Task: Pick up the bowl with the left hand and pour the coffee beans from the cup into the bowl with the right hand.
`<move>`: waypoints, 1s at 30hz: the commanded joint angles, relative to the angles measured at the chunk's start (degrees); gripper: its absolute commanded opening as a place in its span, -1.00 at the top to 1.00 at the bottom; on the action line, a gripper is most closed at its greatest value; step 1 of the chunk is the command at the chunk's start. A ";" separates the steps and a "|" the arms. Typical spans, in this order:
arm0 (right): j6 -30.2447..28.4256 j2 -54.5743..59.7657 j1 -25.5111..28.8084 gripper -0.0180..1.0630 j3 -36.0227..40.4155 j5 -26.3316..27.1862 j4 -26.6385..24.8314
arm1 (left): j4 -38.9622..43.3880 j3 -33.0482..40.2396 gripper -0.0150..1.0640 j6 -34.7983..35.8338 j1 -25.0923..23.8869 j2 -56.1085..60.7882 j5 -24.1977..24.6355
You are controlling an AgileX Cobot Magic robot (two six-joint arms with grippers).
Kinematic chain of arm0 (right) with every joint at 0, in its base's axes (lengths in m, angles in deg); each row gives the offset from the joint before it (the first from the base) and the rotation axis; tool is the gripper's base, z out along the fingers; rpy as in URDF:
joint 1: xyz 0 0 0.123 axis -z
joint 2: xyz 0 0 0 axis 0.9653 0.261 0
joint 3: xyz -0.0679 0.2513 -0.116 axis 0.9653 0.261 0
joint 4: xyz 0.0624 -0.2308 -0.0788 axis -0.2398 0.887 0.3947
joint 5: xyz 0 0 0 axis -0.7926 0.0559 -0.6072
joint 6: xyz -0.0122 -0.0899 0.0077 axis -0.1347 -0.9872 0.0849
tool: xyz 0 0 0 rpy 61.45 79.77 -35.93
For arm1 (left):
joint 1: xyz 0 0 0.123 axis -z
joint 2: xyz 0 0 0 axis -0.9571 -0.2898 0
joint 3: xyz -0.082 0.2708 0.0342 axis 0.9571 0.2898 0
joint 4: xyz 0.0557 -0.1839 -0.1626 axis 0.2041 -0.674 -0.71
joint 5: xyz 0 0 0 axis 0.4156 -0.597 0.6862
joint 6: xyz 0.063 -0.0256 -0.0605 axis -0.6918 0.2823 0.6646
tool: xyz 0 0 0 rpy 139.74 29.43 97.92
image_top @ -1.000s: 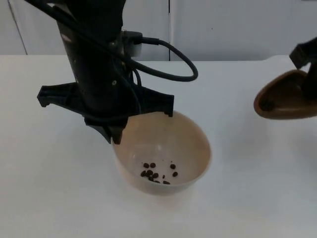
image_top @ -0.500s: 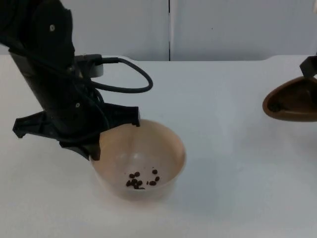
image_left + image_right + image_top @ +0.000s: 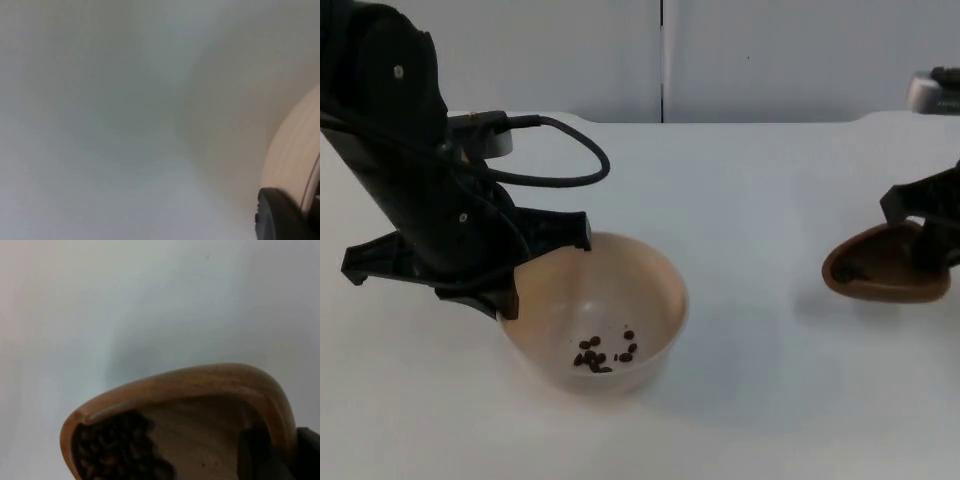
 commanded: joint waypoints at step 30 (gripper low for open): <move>-1.10 7.54 0.17 0.97 2.99 8.85 -2.11 | 0.69 0.27 0.98 0.20 -0.12 -2.11 -2.75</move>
